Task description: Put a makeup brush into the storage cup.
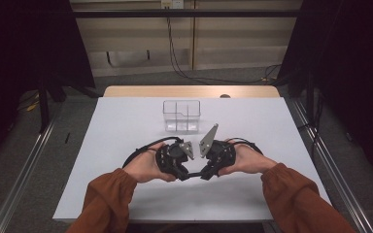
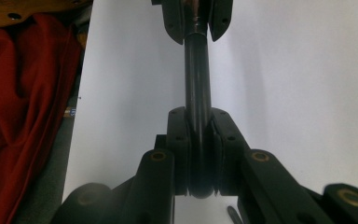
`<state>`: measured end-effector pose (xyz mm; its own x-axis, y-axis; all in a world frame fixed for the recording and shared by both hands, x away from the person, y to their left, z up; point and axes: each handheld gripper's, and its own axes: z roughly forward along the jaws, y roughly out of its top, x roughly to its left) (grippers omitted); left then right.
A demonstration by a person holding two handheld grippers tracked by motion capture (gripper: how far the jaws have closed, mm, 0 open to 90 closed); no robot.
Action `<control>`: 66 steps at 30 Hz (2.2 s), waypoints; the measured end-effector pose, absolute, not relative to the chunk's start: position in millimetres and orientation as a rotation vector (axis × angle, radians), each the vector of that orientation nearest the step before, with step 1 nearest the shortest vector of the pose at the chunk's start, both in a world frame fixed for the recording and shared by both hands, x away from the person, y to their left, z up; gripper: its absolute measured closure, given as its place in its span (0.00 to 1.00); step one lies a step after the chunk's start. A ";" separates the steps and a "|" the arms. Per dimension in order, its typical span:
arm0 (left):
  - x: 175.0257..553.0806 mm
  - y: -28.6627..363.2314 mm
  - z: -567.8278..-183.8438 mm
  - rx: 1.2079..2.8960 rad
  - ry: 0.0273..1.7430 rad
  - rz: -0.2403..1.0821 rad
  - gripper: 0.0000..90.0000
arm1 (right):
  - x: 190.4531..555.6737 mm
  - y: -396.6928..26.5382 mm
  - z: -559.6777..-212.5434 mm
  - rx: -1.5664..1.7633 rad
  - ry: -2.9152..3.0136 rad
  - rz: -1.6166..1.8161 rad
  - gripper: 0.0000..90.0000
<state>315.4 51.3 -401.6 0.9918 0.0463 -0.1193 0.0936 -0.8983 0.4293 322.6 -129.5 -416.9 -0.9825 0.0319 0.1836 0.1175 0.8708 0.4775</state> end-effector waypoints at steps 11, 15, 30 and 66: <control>318.2 61.1 -406.4 2.577 0.180 -0.122 0.71 | 321.8 -135.9 -413.8 -0.170 -2.885 -0.765 0.89; 317.0 63.2 -409.5 2.559 0.197 -0.108 0.62 | 322.8 -137.7 -414.2 -0.178 -2.881 -0.776 0.89; 320.8 87.1 -410.7 2.459 0.359 -0.002 0.11 | 322.8 -152.6 -416.0 -0.259 -2.880 -0.808 0.89; 300.8 147.8 -420.2 2.252 0.604 0.141 0.04 | 308.0 -192.0 -429.5 -0.564 -2.879 -0.992 0.89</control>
<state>300.8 147.8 -420.2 0.8805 0.4658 -0.0880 0.3787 -0.5795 0.7216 308.0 -192.0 -429.5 -0.9328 0.3240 0.1580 0.3525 0.7286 0.5872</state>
